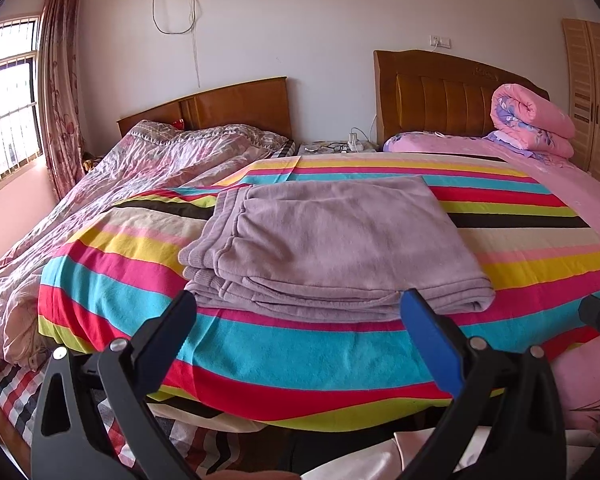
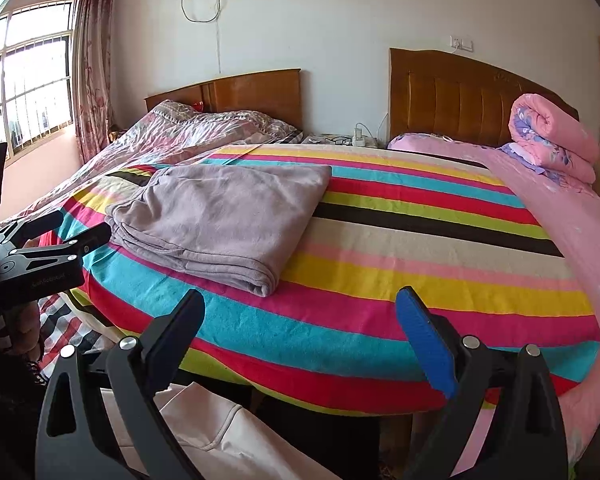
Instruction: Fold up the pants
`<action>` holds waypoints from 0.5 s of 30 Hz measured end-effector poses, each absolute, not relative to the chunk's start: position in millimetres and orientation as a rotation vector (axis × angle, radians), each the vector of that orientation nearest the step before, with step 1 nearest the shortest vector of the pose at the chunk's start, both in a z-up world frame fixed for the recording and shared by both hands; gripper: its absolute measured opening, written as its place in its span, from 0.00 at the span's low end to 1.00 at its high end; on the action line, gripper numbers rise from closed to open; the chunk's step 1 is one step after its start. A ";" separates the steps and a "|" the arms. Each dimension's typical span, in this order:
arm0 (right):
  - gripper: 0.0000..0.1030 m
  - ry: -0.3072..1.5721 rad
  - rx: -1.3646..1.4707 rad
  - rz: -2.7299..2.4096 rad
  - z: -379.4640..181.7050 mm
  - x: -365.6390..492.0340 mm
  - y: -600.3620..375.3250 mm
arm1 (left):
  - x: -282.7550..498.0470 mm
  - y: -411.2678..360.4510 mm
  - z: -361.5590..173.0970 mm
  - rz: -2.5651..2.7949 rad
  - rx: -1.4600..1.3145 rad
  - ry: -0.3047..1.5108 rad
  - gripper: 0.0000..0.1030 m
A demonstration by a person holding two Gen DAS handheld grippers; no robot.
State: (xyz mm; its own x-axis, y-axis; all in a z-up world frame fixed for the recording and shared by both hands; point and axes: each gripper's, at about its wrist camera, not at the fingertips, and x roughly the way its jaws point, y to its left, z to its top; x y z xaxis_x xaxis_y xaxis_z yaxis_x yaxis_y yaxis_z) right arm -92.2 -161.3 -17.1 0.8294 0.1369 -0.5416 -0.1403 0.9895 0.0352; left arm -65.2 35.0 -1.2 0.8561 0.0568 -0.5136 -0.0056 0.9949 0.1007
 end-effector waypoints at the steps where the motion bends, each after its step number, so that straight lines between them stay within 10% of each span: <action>1: 0.90 0.575 -0.007 0.147 -17.3 -91.9 -161.1 | -65.2 35.5 -1.1 0.031 0.094 0.542 0.99; 15: 0.90 0.582 -0.011 0.149 -17.0 -90.3 -157.8 | -64.6 37.5 -0.9 0.031 0.086 0.546 0.99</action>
State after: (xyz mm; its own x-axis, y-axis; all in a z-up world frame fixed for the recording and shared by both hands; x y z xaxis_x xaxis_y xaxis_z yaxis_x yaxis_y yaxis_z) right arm -90.3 -157.8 -17.0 0.8249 0.1375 -0.5484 -0.1438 0.9891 0.0317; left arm -64.6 37.5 -0.9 0.8541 0.0527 -0.5174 -0.0068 0.9959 0.0902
